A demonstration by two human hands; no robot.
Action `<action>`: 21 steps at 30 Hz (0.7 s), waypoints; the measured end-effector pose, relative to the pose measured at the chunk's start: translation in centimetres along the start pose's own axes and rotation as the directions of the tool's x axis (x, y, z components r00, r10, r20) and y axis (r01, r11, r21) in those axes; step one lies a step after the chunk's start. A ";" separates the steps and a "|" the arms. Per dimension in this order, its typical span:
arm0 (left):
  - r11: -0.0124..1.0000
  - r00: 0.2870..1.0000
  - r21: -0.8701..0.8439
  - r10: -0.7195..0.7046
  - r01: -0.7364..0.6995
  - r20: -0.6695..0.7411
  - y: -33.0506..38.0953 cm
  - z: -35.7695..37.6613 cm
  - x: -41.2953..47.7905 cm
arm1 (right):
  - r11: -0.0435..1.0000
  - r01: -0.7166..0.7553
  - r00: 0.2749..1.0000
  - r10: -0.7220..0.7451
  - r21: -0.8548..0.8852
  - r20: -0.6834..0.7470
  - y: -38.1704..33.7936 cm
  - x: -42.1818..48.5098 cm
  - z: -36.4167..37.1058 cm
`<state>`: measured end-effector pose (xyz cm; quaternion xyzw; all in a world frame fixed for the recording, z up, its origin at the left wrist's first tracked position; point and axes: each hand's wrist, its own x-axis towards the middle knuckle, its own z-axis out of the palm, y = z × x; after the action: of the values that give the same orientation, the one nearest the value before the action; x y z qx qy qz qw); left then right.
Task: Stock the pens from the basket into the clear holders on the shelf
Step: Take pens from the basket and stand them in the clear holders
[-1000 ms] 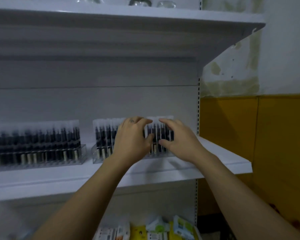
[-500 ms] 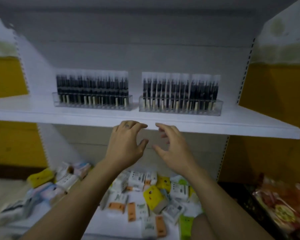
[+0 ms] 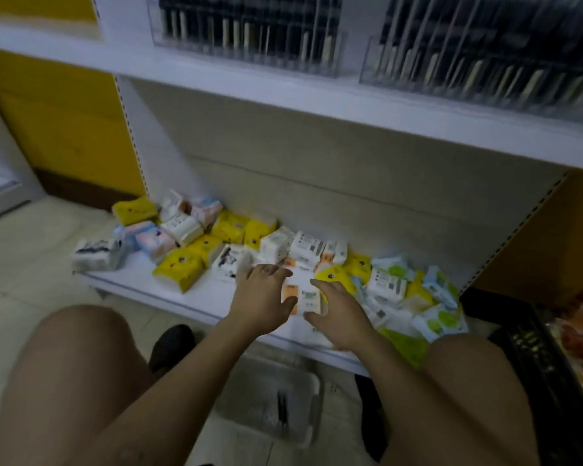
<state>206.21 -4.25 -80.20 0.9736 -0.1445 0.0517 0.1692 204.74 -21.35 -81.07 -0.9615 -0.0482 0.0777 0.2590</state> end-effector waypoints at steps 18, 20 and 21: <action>0.908 0.727 -0.065 -0.287 0.414 0.624 -7.3 16.6 -4.3 | 0.947 -0.300 0.786 0.313 -0.113 0.532 6.8 4.5 13.3; 0.870 0.674 -0.084 -0.311 0.486 0.670 -7.9 18.5 -4.2 | 0.940 -0.317 0.770 0.331 -0.124 0.546 7.6 5.0 15.0; 0.852 0.650 -0.089 -0.321 0.515 0.689 -8.1 19.7 -4.2 | 0.935 -0.338 0.759 0.339 -0.109 0.556 7.9 5.2 15.8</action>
<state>205.60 -2.64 -101.81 0.9017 0.0311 -0.3514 0.2499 207.48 -19.73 -99.25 -0.8876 0.0514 0.4048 0.2137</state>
